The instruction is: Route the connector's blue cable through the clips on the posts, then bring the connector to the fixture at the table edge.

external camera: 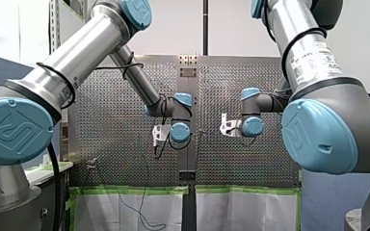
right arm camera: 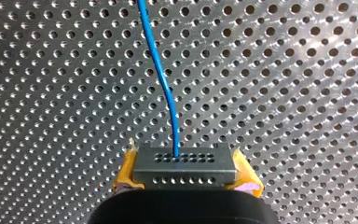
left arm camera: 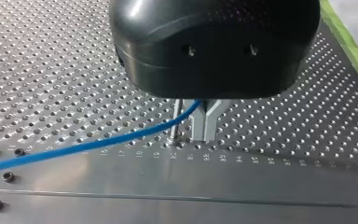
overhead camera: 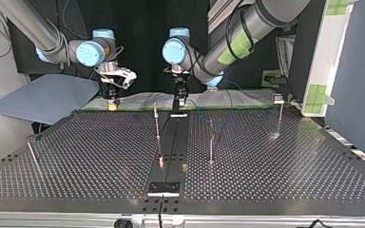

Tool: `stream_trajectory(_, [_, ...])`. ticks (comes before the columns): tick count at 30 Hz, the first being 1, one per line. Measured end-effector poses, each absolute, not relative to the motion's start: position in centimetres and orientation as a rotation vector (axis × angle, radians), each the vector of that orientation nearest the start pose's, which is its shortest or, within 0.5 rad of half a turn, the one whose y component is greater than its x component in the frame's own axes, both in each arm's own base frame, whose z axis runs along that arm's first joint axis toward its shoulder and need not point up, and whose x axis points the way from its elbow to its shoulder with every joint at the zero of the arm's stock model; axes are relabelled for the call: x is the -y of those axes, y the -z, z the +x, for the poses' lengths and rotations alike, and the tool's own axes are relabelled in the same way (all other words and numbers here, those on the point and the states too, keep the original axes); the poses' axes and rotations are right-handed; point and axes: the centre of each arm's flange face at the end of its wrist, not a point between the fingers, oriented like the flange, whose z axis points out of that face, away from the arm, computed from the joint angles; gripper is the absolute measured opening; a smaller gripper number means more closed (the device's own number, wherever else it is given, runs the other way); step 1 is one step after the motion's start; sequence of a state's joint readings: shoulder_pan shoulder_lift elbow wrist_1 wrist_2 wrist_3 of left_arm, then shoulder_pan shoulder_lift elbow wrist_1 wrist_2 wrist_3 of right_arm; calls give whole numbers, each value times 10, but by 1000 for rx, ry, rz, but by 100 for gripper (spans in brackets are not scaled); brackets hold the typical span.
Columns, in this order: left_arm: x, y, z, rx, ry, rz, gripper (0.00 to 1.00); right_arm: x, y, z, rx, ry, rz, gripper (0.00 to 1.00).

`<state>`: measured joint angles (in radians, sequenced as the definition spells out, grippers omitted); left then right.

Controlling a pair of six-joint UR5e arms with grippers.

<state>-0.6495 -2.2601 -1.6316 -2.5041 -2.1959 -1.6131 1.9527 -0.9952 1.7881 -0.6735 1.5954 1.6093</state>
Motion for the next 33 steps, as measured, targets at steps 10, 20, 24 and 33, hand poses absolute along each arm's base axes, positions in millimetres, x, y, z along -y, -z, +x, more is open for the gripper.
stream_trajectory(10, [444,-122,458,-1651,6,42,0,514,-129,329,1124,-1419,1540,0])
stream_trajectory(20, [448,-119,468,-1662,3,48,0,519,-128,322,1131,-1404,1534,0])
stream_trajectory(24, [450,-123,472,-1655,9,38,0,520,-128,319,1134,-1400,1531,0])
stream_trajectory(33, [449,-126,478,-1647,12,28,0,525,-128,314,1140,-1396,1520,0])
